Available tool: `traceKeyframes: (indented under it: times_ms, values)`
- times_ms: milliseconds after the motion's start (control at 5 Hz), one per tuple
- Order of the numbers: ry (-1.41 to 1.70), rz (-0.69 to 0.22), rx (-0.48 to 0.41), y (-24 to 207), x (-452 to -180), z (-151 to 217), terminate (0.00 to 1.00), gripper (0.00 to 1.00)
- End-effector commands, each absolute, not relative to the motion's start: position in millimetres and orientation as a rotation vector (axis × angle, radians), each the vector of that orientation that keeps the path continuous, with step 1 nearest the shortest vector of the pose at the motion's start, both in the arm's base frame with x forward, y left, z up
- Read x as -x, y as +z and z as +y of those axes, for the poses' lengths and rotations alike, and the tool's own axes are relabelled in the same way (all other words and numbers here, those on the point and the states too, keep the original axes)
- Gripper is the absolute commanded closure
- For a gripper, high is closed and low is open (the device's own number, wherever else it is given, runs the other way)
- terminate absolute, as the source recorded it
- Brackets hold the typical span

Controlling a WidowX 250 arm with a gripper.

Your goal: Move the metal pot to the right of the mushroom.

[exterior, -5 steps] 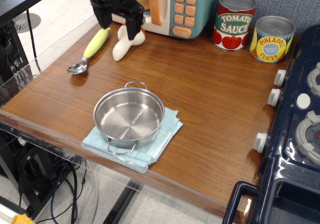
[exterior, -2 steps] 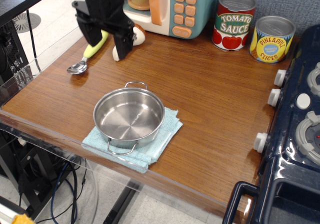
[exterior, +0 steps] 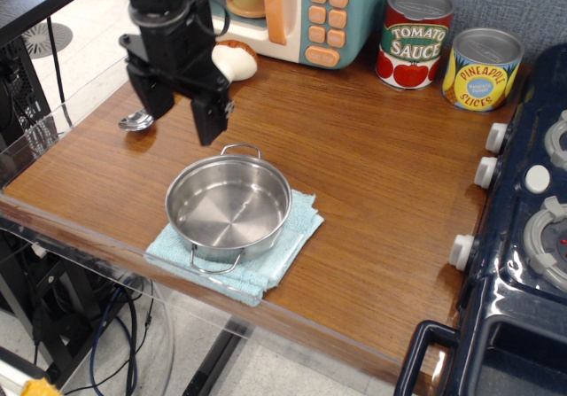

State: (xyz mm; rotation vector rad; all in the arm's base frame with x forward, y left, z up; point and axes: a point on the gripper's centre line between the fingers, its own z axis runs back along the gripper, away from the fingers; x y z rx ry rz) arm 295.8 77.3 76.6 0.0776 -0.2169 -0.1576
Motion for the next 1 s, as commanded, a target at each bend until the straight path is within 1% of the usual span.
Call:
traceKeyframes:
  times_ms: [0, 200, 400, 600, 800]
  values:
    - [-0.247, -0.167, -0.092, 61, -274, 73, 0.0, 0.0]
    - [-0.259, -0.155, -0.075, 51, -274, 72, 0.0, 0.0]
    - [-0.236, -0.109, 0.029, 33, -278, 69, 0.0, 0.0]
    - [-0.253, -0.12, 0.027, 31, -281, 69, 0.0, 1.0]
    - [-0.268, -0.117, 0.03, 31, -282, 66, 0.0, 1.0]
